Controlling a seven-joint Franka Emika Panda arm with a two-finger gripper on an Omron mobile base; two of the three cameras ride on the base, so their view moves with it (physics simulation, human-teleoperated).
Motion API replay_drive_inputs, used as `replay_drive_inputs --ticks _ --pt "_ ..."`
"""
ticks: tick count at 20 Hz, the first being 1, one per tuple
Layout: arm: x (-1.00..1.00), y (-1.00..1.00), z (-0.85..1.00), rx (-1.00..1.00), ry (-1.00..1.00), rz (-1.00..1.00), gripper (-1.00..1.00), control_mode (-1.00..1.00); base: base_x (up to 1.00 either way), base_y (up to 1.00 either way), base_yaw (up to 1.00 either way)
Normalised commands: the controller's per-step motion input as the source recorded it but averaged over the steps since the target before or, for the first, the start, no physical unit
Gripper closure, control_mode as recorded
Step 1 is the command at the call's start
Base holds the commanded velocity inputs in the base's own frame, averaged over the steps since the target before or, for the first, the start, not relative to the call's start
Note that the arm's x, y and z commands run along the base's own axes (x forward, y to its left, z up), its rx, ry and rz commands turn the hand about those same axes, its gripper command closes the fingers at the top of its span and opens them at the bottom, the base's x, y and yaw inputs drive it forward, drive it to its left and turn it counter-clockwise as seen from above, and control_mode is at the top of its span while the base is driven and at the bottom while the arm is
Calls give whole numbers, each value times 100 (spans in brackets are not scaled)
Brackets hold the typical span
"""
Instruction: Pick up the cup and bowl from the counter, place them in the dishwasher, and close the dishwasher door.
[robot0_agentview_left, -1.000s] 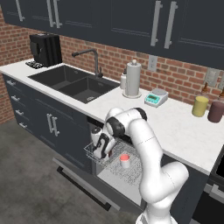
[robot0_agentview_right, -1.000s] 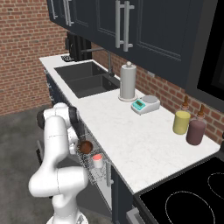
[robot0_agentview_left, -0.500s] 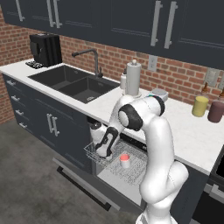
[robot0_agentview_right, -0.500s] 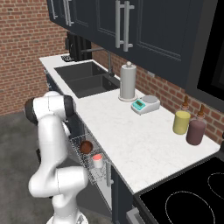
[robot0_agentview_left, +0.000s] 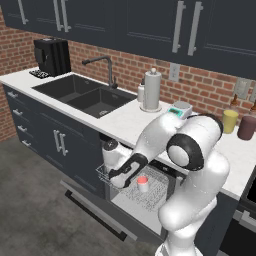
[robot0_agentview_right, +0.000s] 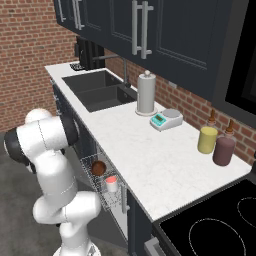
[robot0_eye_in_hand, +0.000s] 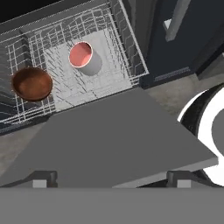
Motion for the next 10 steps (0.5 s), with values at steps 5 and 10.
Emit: replay_drive_inputs --ticks 5,10 --pt "-96 46 84 5 0 0 -100 -100 0 0 0" --pt "-78 64 32 2 0 0 -100 -100 0 0 0"
